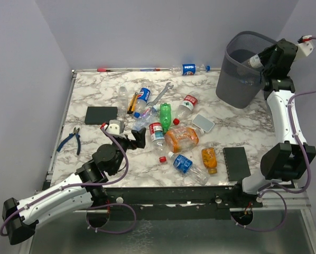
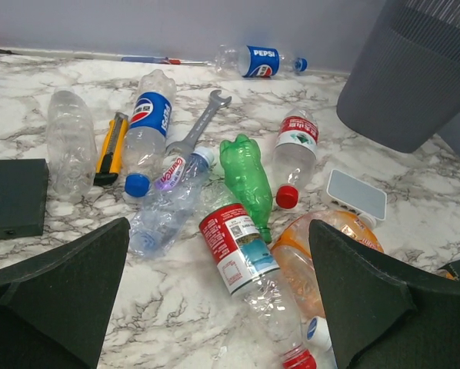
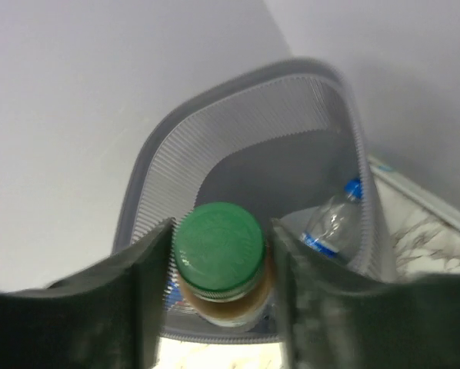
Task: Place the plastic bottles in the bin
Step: Place the plastic bottle in the trash bin, then pick up the plastic bottle at the center of the board.
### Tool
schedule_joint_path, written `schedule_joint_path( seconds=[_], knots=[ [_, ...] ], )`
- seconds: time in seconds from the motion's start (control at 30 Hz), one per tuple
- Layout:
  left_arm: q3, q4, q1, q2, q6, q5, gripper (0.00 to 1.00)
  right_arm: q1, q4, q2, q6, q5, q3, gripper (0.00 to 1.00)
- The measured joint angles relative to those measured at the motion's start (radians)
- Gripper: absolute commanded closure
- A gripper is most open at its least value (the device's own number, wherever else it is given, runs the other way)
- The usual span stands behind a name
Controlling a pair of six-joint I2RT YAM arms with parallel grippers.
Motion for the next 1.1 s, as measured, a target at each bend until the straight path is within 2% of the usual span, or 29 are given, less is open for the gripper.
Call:
schedule_joint_path(
  seconds=[0.07,0.13,0.33,0.47,0.53,0.67,0.77,0.83,1.0,1.1],
  knots=[
    [0.0,-0.007,0.0,0.001,0.0,0.0,0.01,0.0,-0.002,0.012,0.007,-0.034,0.001,0.18],
    [0.0,-0.007,0.0,-0.001,0.0,0.0,0.01,0.001,-0.014,0.016,0.007,-0.057,0.005,0.15],
    [0.0,-0.007,0.0,-0.001,0.0,0.0,0.01,0.001,-0.027,0.0,0.007,-0.102,0.052,0.14],
    [0.0,-0.007,0.0,0.014,0.0,0.002,0.01,0.018,-0.029,-0.087,0.008,-0.171,0.051,0.15],
    [0.006,-0.012,0.0,0.028,0.0,0.009,0.01,0.059,-0.024,-0.168,-0.002,-0.208,0.036,0.15],
    [0.036,-0.031,0.0,0.076,0.0,0.032,0.01,0.235,0.001,-0.351,-0.037,-0.309,-0.034,0.17],
    [0.062,-0.044,0.0,0.13,0.0,0.053,0.01,0.371,0.006,-0.478,-0.06,-0.424,-0.145,0.16],
    [0.078,-0.066,0.0,0.161,-0.002,0.064,0.01,0.411,0.002,-0.555,-0.064,-0.48,-0.252,0.14],
    [0.153,-0.175,0.0,0.272,-0.056,0.085,0.01,0.433,-0.074,-0.682,-0.055,-0.566,-0.608,0.03],
    [0.214,-0.269,0.0,0.365,-0.138,0.129,0.01,0.433,-0.163,-0.735,-0.009,-0.576,-0.827,0.01]
  ],
)
